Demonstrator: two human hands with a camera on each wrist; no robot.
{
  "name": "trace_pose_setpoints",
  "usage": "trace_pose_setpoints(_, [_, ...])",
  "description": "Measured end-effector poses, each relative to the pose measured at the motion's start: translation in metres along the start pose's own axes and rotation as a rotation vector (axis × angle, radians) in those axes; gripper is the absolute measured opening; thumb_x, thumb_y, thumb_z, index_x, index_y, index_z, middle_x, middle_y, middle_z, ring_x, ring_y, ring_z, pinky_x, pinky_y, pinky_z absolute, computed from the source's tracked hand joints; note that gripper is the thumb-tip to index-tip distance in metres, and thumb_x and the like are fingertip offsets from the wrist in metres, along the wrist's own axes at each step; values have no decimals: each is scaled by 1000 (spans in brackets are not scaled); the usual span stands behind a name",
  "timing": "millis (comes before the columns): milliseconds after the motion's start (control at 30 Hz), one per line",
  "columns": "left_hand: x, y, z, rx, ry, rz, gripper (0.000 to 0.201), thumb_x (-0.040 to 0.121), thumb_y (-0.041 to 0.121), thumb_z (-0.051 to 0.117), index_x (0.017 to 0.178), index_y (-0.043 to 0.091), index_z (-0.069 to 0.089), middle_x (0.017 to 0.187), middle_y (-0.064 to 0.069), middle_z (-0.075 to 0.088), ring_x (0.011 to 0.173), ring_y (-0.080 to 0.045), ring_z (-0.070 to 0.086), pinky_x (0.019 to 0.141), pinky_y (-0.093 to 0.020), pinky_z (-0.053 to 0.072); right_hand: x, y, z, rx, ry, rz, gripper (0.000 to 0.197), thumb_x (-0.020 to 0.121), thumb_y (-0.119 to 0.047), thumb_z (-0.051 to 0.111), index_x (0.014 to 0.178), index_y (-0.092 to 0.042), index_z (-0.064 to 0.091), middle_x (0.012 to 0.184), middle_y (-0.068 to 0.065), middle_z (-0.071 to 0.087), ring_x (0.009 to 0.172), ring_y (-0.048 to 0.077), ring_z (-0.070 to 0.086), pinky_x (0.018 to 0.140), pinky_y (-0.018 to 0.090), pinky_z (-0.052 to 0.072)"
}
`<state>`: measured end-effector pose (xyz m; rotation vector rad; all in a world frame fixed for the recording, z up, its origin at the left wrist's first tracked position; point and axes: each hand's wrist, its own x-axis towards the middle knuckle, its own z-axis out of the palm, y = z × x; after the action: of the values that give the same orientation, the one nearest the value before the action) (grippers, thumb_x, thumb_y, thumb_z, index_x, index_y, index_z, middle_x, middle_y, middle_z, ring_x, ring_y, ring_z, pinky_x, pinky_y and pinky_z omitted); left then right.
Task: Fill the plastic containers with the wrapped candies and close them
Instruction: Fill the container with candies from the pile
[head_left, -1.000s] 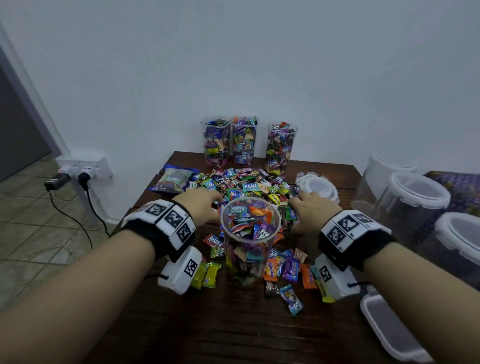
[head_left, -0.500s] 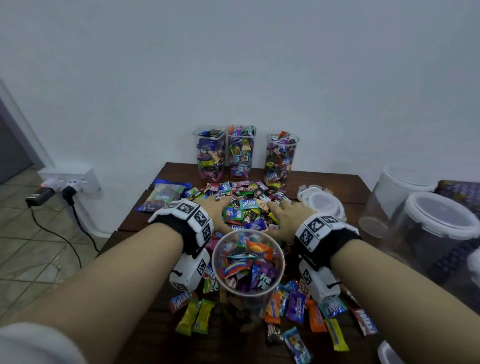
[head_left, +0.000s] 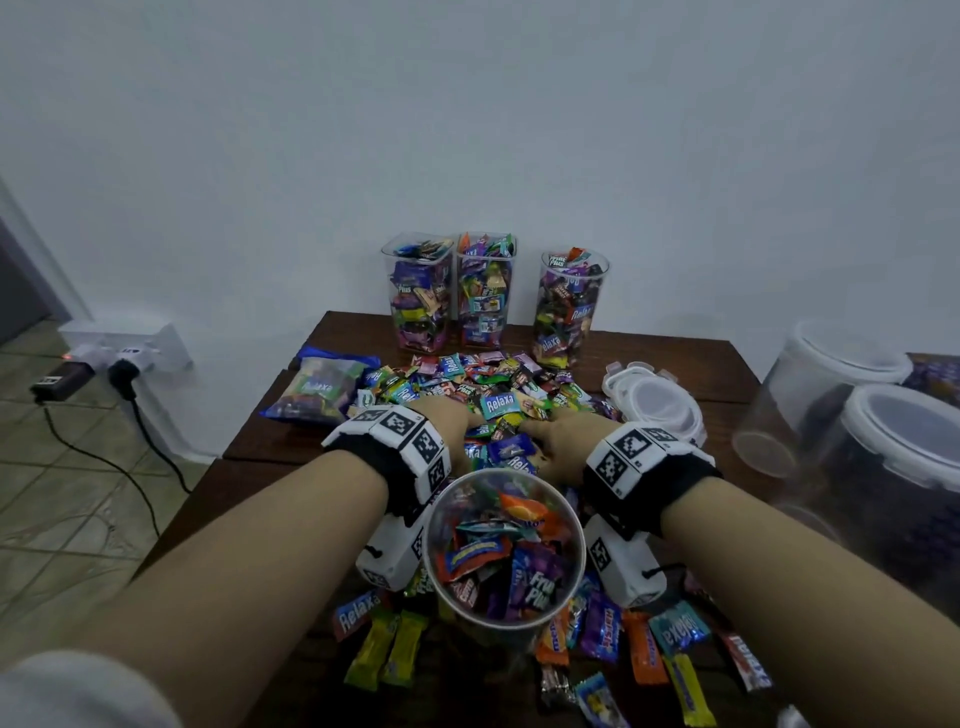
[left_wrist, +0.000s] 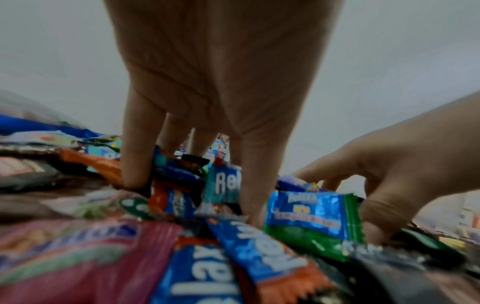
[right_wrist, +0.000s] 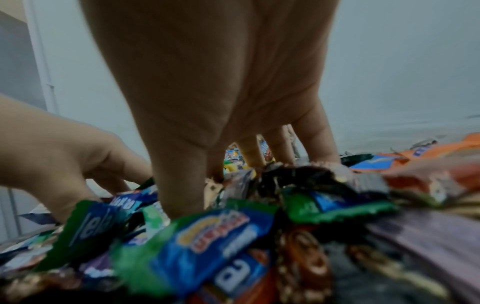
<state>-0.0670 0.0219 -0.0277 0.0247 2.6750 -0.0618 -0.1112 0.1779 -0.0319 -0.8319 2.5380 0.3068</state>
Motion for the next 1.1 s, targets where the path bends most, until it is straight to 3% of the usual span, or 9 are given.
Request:
trace_pose_setpoints(233, [-2, 5, -2, -10, 107, -18, 30, 90, 12, 56, 119, 13, 64, 112, -11, 66, 100, -28, 60, 76, -32, 47, -6, -5, -8, -23, 44, -54, 48, 91, -23, 59, 136, -18, 44, 129, 12, 51, 115, 28, 53, 92, 35, 47])
trace_pose_setpoints(300, [-4, 4, -2, -15, 149, -46, 22, 91, 10, 53, 107, 8, 67, 103, -13, 66, 94, -29, 60, 73, -33, 46, -8, -7, -12, -55, 28, -56, 42, 92, -17, 56, 133, -16, 46, 129, 12, 53, 115, 29, 54, 90, 34, 47])
trace_pose_setpoints(433, [-8, 1, -2, -36, 202, -85, 22, 92, 14, 52, 105, 4, 68, 89, -12, 60, 82, -28, 55, 71, -34, 45, -14, -9, -17, -115, -13, -42, 43, 94, -8, 47, 137, -17, 44, 133, 13, 50, 117, 29, 53, 93, 34, 47])
trace_pose_setpoints(567, [-15, -3, -4, -39, 289, -91, 23, 93, 18, 52, 104, 5, 68, 97, -13, 66, 91, -30, 61, 71, -34, 44, -22, -4, -19, -52, 92, -41, 33, 93, -6, 45, 123, -14, 56, 121, 12, 60, 106, 28, 59, 86, 31, 48])
trace_pose_setpoints(667, [-20, -5, -7, -73, 337, -108, 18, 92, 16, 51, 91, 5, 65, 80, -9, 60, 83, -29, 58, 70, -35, 44, -30, -1, -21, 7, 129, -3, 32, 93, -7, 45, 121, -15, 58, 118, 8, 60, 107, 27, 58, 83, 29, 46])
trace_pose_setpoints(733, [-24, -6, -8, -96, 364, -117, 19, 92, 18, 52, 95, 5, 66, 87, -12, 64, 90, -31, 61, 71, -34, 45, -36, 0, -20, 43, 194, 15, 17, 91, -8, 47, 98, -14, 61, 98, 7, 60, 95, 27, 57, 73, 28, 43])
trace_pose_setpoints(800, [-30, -5, -11, -118, 403, -112, 19, 92, 19, 52, 95, 5, 65, 94, -14, 66, 93, -32, 61, 74, -34, 46, -40, 0, -20, 71, 242, 31, 13, 90, -7, 49, 79, -14, 54, 80, 4, 53, 83, 24, 53, 68, 27, 38])
trace_pose_setpoints(933, [-44, 1, -18, -168, 481, -109, 24, 94, 22, 51, 109, 10, 66, 106, -13, 66, 100, -31, 59, 76, -35, 44, -54, -2, -25, 109, 302, 16, 10, 88, -7, 50, 81, -14, 51, 82, 5, 52, 81, 23, 51, 68, 26, 37])
trace_pose_setpoints(1100, [-64, 7, -21, -220, 552, -103, 15, 94, 24, 52, 89, 11, 60, 101, -14, 65, 97, -31, 57, 69, -32, 35, -73, -5, -27, 185, 395, 2, 14, 87, -7, 50, 93, -10, 63, 90, 9, 60, 82, 23, 52, 69, 24, 36])
